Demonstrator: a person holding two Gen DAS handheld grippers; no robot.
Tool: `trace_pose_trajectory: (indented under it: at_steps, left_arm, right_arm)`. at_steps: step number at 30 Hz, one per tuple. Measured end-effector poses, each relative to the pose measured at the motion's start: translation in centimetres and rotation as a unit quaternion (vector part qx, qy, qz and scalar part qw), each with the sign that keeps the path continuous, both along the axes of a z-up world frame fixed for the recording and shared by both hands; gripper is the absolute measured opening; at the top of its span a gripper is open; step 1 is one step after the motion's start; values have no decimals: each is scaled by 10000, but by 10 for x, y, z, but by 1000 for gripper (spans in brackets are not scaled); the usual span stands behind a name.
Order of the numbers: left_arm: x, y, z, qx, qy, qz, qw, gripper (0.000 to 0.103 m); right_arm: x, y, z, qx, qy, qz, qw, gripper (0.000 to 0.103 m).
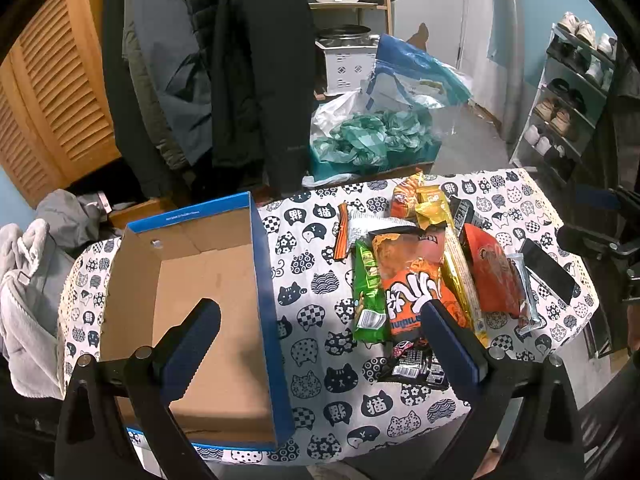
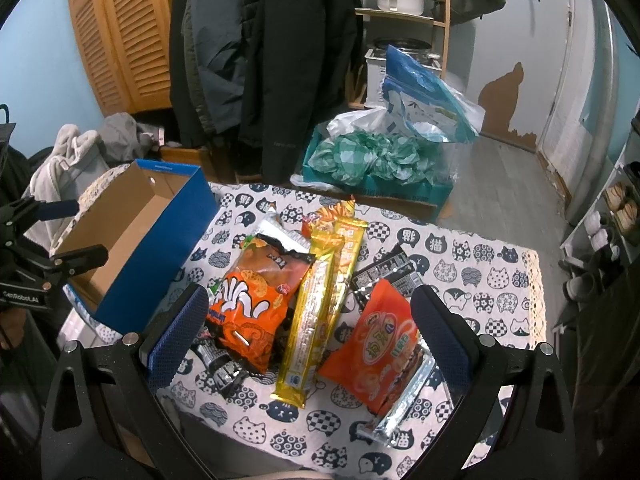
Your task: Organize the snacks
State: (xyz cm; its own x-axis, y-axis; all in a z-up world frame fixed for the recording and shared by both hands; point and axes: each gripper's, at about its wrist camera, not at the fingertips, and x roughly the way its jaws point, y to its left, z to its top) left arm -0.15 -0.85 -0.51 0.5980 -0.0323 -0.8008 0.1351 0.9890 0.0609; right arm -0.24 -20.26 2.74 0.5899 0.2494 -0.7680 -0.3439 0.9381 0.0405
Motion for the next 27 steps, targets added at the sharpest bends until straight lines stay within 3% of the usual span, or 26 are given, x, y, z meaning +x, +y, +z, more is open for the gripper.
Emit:
trace_pose_trajectory:
  at_steps: [27]
  left_arm:
    - [-1, -2, -2, 12, 14, -5, 10000, 102]
  right_arm:
    - [1, 2, 0, -11, 17, 10, 10000, 100]
